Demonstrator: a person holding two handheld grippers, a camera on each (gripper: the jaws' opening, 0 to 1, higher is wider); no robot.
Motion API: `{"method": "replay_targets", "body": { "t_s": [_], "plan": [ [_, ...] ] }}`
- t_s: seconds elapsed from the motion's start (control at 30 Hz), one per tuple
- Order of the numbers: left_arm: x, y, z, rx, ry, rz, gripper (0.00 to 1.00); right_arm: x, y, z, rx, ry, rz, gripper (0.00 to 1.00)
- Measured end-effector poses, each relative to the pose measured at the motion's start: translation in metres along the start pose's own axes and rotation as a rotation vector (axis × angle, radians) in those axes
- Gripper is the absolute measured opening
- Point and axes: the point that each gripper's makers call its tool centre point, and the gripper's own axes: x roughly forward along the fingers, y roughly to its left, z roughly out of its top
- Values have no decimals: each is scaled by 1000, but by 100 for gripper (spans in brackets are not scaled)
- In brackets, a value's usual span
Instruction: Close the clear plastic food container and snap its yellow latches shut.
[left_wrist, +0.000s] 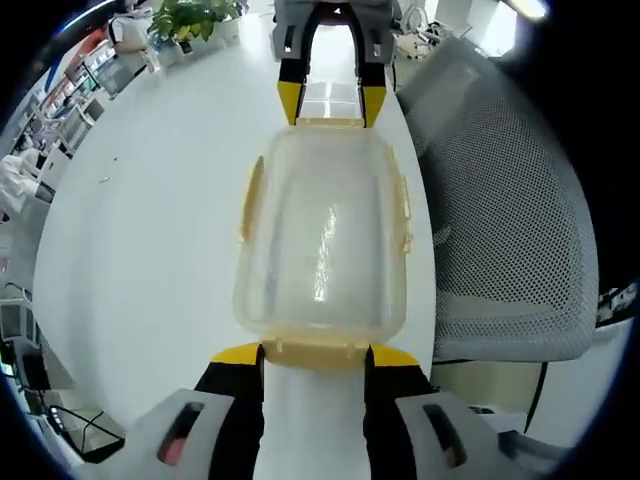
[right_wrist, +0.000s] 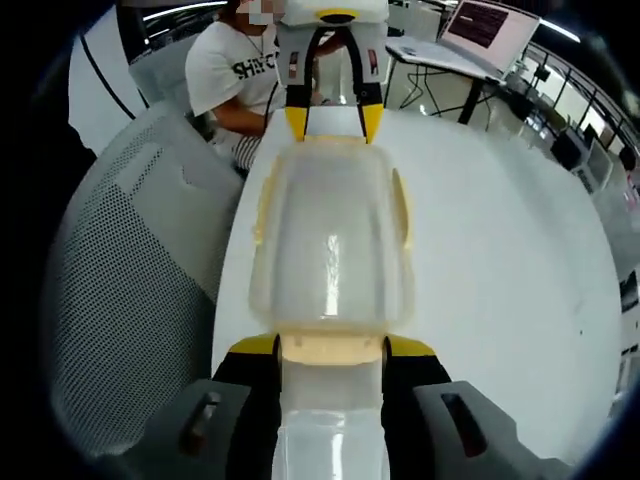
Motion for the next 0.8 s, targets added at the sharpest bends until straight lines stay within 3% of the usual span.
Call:
{"method": "replay_targets", "body": {
  "t_s": [0.33,0.8],
  "plan": [
    [-9,9,9,-6,-17,32,33,-14,-9,2,-9,5,-12,35],
    [-9,6,16,-32,-7,33,33,-21,-7,-3,-19,5,8,35]
  ]
}}
